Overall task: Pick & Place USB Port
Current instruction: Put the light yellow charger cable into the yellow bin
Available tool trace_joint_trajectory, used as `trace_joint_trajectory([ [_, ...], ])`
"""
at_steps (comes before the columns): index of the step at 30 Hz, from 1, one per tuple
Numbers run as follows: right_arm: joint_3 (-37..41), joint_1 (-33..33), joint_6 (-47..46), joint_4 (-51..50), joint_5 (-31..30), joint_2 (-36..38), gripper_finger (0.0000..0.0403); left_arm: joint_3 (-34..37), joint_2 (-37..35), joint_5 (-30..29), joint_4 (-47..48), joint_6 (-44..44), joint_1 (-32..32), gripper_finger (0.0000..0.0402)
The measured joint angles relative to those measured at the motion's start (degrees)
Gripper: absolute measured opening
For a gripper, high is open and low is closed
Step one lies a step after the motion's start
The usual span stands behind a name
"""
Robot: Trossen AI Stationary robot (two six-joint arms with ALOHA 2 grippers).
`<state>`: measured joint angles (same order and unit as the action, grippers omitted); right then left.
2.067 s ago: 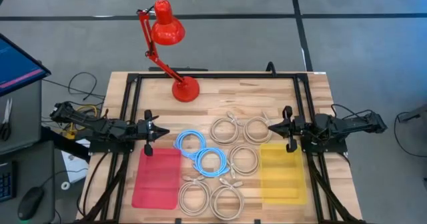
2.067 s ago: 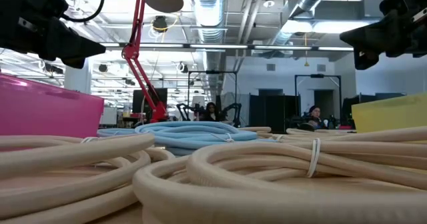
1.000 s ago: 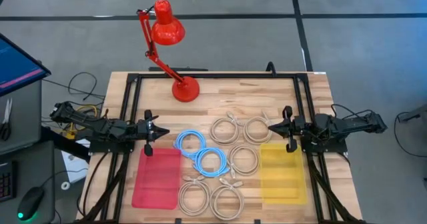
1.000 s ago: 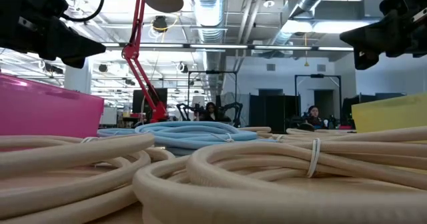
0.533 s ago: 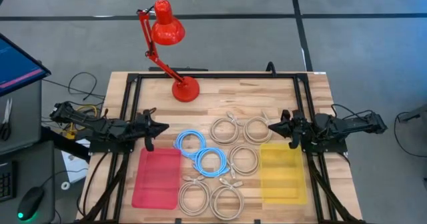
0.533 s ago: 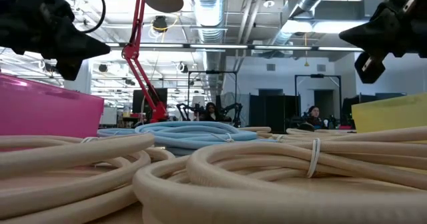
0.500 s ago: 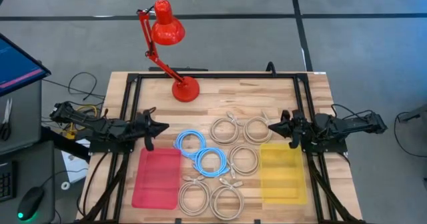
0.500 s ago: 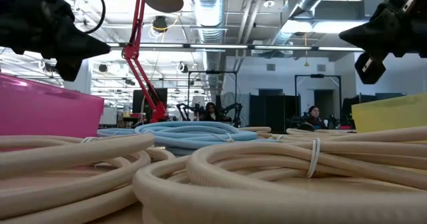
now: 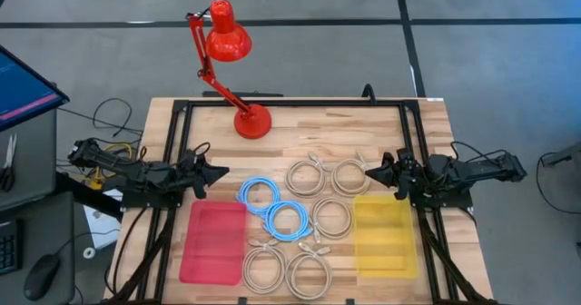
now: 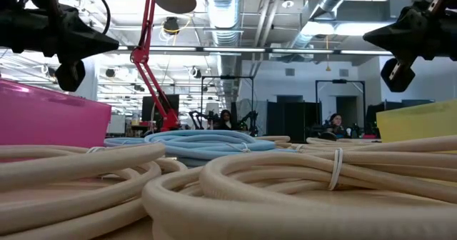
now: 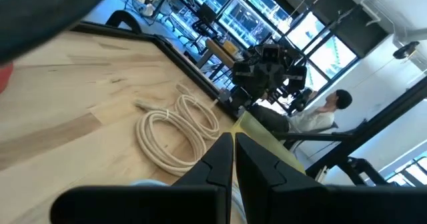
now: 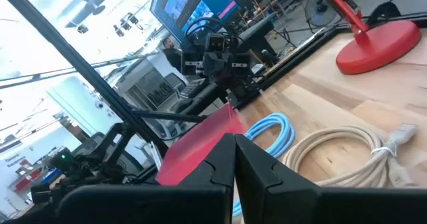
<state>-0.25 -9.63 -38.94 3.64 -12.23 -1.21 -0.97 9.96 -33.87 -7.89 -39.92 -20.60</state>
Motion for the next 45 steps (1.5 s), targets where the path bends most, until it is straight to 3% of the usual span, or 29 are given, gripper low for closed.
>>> trace_joint_trajectory([
  [14,0.0,0.0,0.1,0.0,-0.13,0.0,0.0,0.0,0.0,0.0,-0.14,0.61,0.0,0.0017],
  [21,-0.49,0.0,0.34,0.12,-3.71,0.12,0.0,0.0,0.01,-0.63,-0.92,0.61,0.0,0.0017],
  [32,-9.09,0.0,3.64,0.18,-4.72,0.15,0.0,-0.25,0.02,-0.44,-8.68,2.13,0.0,0.0008],
  [38,-14.93,0.0,10.37,-0.14,-4.8,0.04,0.0,-6.64,2.59,0.22,-8.85,10.4,0.0,0.0005],
  [45,-21.7,0.0,10.56,-8.52,-6.03,-4.1,0.0,-18.79,14.81,0.02,-7.5,20.84,0.0,0.0004],
])
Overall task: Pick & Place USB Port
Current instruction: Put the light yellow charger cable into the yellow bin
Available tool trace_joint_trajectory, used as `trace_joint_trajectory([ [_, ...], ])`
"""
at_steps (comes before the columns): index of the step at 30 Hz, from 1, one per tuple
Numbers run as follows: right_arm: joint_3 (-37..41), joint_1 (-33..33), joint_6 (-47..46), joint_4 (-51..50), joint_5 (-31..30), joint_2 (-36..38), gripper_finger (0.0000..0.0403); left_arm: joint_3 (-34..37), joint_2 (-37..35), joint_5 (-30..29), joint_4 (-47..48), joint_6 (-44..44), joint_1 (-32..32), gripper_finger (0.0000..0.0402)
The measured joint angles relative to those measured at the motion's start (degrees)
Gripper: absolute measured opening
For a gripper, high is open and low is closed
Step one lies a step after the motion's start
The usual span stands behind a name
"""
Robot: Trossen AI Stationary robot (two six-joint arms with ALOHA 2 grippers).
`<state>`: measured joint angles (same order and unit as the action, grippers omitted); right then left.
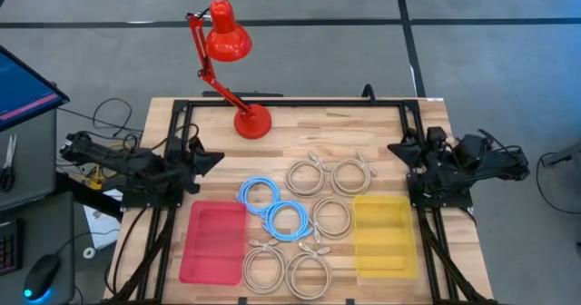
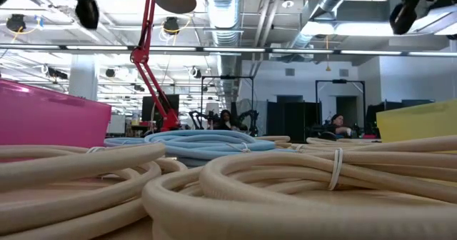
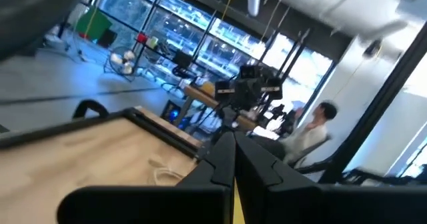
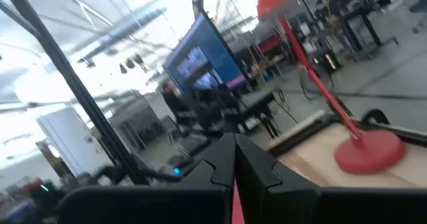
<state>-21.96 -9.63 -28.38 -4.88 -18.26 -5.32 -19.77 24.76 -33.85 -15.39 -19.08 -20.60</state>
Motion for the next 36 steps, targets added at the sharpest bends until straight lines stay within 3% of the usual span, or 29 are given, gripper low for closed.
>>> trace_joint_trajectory([
  [7,-9.61,0.0,-1.49,-8.46,-2.68,-10.46,0.0,-12.43,11.93,-1.12,5.54,5.45,0.0,0.0004],
  [14,-24.0,0.0,-1.5,-23.31,-3.01,-24.05,0.0,-20.83,16.09,-2.18,20.28,4.33,0.02,0.0004],
  [23,-37.57,0.03,-4.59,-45.02,-3.48,-38.11,0.0,-21.34,16.25,-2.62,27.58,-0.98,0.02,0.0004],
  [32,-39.1,0.15,-23.1,-59.36,-7.67,-48.93,0.0,-21.34,16.23,-2.61,27.6,-1.33,0.02,0.0004],
  [36,-39.1,2.03,-25.65,-61.08,-7.87,-53.17,0.0,-21.34,16.23,-2.61,27.56,-1.33,0.02,0.0004],
])
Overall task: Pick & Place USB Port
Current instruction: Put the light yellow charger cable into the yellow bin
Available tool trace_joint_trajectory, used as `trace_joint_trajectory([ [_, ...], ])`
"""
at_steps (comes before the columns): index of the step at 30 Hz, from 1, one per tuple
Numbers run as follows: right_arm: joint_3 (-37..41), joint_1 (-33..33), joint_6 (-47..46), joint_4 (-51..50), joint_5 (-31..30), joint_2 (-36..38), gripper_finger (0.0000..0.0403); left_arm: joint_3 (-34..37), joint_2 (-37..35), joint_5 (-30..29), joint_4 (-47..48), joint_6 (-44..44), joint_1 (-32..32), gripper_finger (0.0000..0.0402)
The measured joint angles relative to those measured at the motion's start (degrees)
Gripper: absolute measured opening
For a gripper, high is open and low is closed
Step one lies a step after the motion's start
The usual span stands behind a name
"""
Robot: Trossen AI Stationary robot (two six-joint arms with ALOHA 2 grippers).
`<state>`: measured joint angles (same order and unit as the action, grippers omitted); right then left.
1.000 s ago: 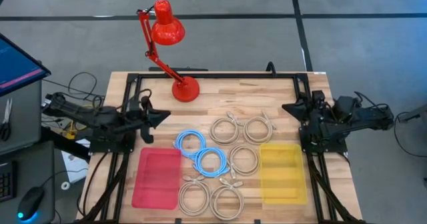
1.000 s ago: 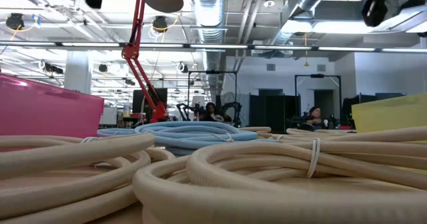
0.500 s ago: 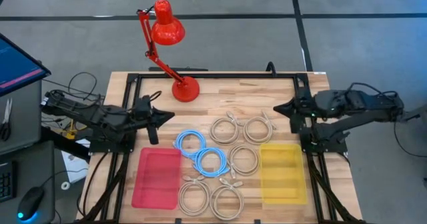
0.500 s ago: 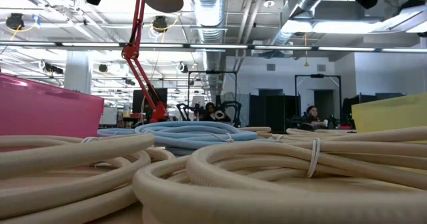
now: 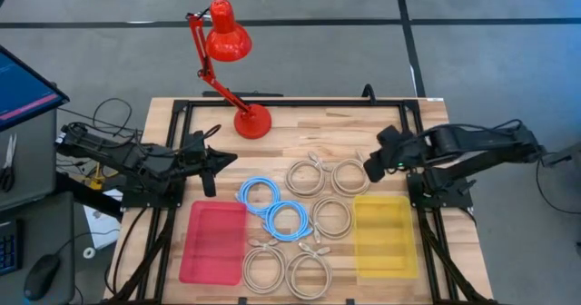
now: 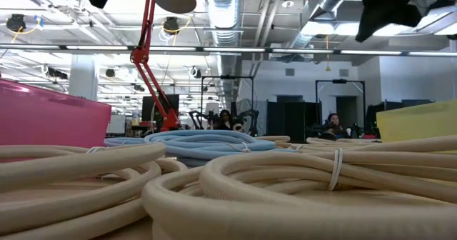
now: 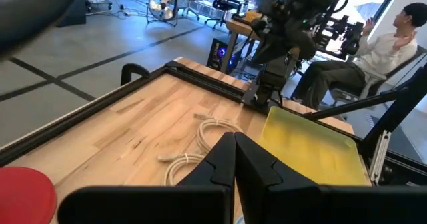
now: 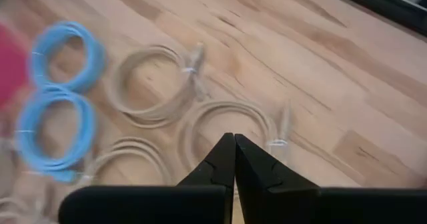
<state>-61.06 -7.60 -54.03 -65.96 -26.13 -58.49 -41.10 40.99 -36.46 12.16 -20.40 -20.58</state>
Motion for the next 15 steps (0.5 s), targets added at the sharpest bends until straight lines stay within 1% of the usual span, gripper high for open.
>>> trace_joint_trajectory([
  [4,0.0,2.77,-0.03,0.02,0.6,-3.68,0.0,0.0,0.0,0.01,-0.02,0.0,0.0,0.0004],
  [8,0.0,5.76,0.41,-0.56,3.4,-7.38,0.0,0.0,0.0,0.01,-0.17,0.0,0.0,0.0004],
  [11,0.0,7.77,0.41,-1.81,3.77,-10.22,0.0002,0.0,0.0,0.01,-0.17,0.0,0.0,0.0004],
  [15,0.0,10.52,0.43,-4.16,3.8,-14.09,0.0023,0.0,0.0,0.01,-0.17,0.0,-0.01,0.0004],
])
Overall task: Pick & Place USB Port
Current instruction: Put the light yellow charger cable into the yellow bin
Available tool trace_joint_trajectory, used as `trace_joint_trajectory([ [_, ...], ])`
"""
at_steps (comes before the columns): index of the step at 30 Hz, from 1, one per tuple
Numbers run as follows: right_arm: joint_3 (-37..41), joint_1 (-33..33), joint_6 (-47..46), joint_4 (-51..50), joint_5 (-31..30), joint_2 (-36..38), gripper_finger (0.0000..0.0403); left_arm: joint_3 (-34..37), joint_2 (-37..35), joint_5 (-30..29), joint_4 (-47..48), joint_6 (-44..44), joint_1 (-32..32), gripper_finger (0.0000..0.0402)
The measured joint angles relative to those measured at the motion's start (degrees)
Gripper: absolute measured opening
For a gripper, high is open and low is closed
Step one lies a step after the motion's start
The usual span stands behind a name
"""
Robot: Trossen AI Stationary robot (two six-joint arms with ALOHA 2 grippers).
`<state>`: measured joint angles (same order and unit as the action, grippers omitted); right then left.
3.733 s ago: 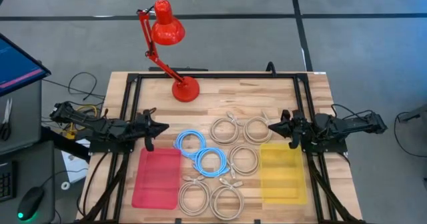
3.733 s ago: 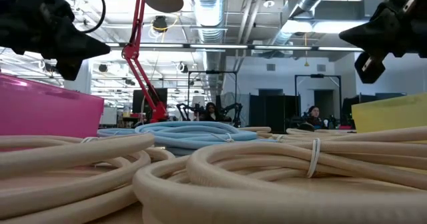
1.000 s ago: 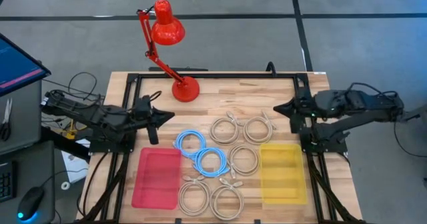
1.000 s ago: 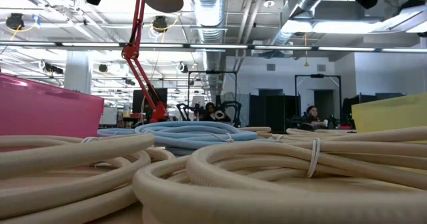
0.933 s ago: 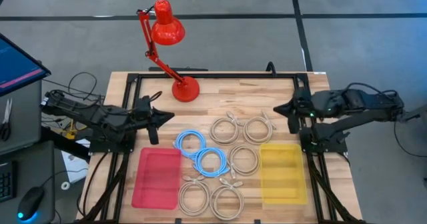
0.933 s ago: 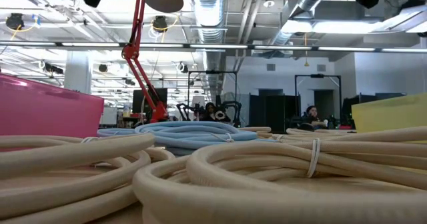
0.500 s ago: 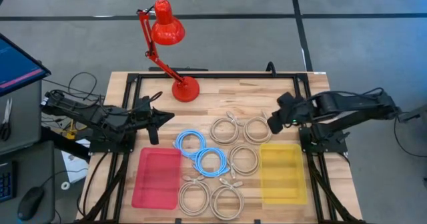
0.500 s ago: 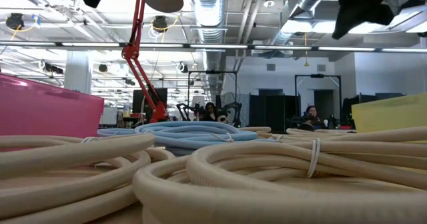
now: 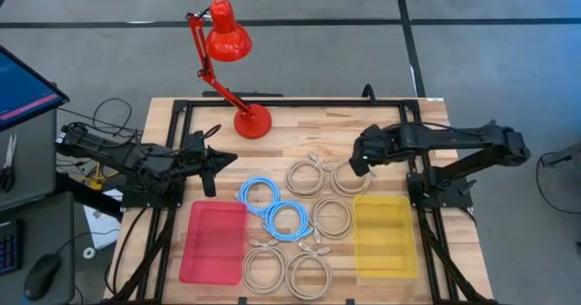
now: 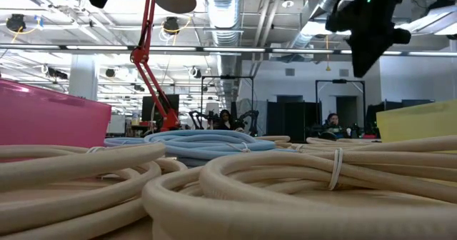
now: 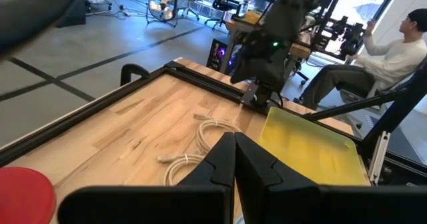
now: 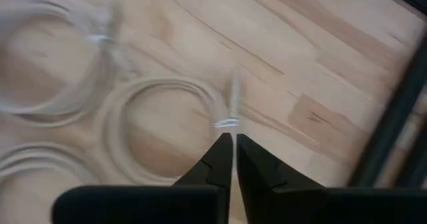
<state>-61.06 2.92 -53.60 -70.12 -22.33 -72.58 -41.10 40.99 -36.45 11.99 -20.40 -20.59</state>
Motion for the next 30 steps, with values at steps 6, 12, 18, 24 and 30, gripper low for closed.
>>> trace_joint_trajectory([
  [6,0.0,2.61,3.4,0.04,-0.17,-5.1,0.0098,0.0,0.0,0.0,0.0,0.0,0.01,0.0005],
  [12,0.39,4.6,7.85,0.66,0.02,-10.95,0.018,0.0,0.0,0.0,0.0,0.01,0.01,0.0005],
  [18,0.38,6.68,12.95,7.34,7.35,-17.17,0.0213,0.0,0.0,0.02,0.0,0.02,0.01,0.0008],
  [24,0.39,8.2,17.6,8.52,9.17,-23.22,0.0207,0.0,-0.02,0.02,-0.02,0.0,0.01,0.0005],
  [30,0.39,10.26,21.7,8.03,11.12,-27.5,0.0192,0.0,0.0,0.02,0.0,0.0,0.01,0.0009],
])
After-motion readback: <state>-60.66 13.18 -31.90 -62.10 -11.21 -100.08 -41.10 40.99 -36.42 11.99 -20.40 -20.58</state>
